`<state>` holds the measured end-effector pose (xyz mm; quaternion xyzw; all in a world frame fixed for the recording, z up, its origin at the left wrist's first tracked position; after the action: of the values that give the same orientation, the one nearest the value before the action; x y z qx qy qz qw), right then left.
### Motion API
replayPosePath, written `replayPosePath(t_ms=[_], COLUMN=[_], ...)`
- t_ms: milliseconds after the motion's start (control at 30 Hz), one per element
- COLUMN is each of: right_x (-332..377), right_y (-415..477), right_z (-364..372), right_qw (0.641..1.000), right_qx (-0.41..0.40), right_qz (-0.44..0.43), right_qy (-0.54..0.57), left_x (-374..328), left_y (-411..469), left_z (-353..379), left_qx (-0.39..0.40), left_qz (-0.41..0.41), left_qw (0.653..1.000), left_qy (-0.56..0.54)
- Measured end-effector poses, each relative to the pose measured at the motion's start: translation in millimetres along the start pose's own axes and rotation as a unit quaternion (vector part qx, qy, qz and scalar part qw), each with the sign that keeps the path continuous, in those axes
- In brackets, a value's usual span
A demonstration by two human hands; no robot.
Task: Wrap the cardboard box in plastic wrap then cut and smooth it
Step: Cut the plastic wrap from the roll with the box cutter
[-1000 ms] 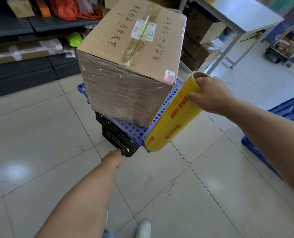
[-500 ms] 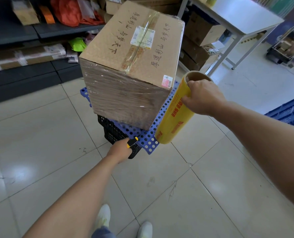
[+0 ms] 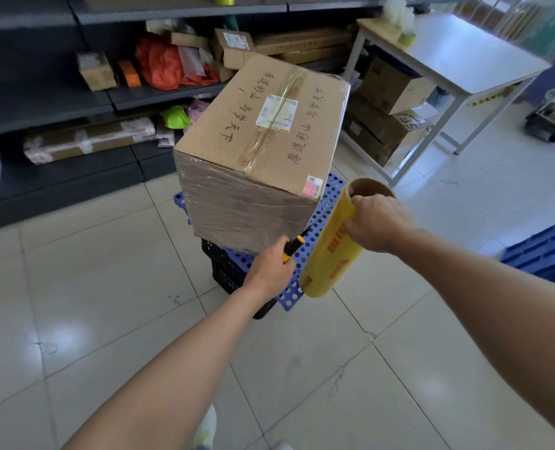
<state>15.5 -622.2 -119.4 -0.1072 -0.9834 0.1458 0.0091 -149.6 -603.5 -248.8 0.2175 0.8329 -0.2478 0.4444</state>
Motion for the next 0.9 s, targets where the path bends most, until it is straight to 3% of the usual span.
replayPosePath(t_ms=[367,633,900], right_x=[-14,-23,-20], right_y=[0,2,-3], right_z=[-3,-1,-3], right_qw=[0.999,0.998,0.998], right_qx=[0.009,0.020,0.019], right_qz=[-0.049,-0.053,-0.052], right_qy=[-0.012,0.004,-0.001], left_x=[5,-18,-33], left_y=[8,-3,17], left_z=[24,12,28], left_qx=[0.026,-0.070,-0.019], left_qz=[-0.104,-0.053,-0.109], left_qw=[0.989,0.996,0.993], left_qy=[0.106,-0.006,0.029])
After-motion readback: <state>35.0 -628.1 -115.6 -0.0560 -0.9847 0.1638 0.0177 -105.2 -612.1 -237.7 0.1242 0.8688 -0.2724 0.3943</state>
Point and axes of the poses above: each hand's wrist, its own y-axis towards the middle knuckle, its own z-axis out of the palm, x = y × z, the point moved 4 cm from there along y, towards the middle knuckle, and after that the axes turned 7 degrees about x, right-handed, at the moved point
